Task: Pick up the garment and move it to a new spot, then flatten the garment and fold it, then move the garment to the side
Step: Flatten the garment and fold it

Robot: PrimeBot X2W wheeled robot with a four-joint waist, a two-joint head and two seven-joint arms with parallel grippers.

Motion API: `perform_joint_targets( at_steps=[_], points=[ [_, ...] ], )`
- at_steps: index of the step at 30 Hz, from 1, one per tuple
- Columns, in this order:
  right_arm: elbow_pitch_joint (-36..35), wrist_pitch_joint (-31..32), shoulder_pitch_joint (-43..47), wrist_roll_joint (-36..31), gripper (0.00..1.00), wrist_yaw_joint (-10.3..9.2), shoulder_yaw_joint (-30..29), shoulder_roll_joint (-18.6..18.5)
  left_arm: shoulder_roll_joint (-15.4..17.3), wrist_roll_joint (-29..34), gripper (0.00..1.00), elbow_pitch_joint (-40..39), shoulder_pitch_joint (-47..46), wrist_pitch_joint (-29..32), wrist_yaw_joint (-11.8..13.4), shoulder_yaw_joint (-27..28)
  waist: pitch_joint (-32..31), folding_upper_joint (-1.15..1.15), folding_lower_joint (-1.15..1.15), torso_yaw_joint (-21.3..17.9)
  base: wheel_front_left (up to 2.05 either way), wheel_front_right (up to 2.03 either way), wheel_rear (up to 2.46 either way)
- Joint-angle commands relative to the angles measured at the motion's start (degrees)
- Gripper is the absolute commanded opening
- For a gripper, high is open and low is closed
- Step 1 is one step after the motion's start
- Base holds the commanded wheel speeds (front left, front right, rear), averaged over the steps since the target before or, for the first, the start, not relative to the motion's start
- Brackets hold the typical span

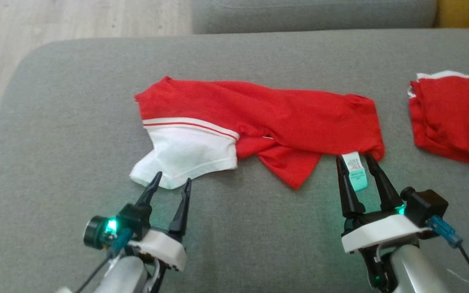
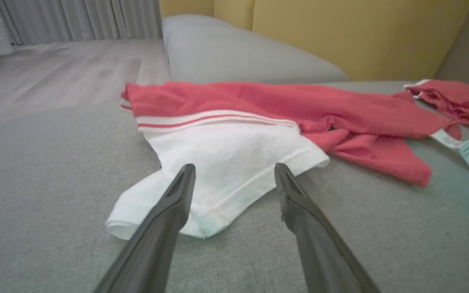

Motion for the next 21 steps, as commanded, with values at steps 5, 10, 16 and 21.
perform_joint_targets(
  at_steps=[5,10,16,21],
  points=[
    [-1.71,-0.63,-2.42,0.23,1.0,-0.04,1.2,-0.1,0.82,0.71,1.0,3.17,-6.05,0.23,-2.1,1.01,2.36,0.0,0.0,-2.48,0.0,0.0,0.0],
    [-1.78,-0.63,-2.8,0.17,1.0,-0.04,1.3,-0.1,-0.02,1.88,1.0,5.49,-8.47,-0.24,-3.48,-0.86,3.48,0.0,0.0,-3.6,0.0,0.0,0.0],
    [-1.83,-0.63,-3.17,0.42,1.0,-0.04,1.77,-0.1,-0.73,3.63,1.0,7.47,-10.25,-0.65,-3.77,-2.75,4.23,0.0,0.0,-4.56,0.0,0.0,0.0],
    [-2.03,-0.63,-3.51,0.61,1.0,-0.04,1.89,-0.1,-0.82,4.84,1.0,9.66,-11.9,-0.89,-2.85,-3.33,5.09,0.0,0.0,-5.09,0.0,0.0,0.0]
  ],
)
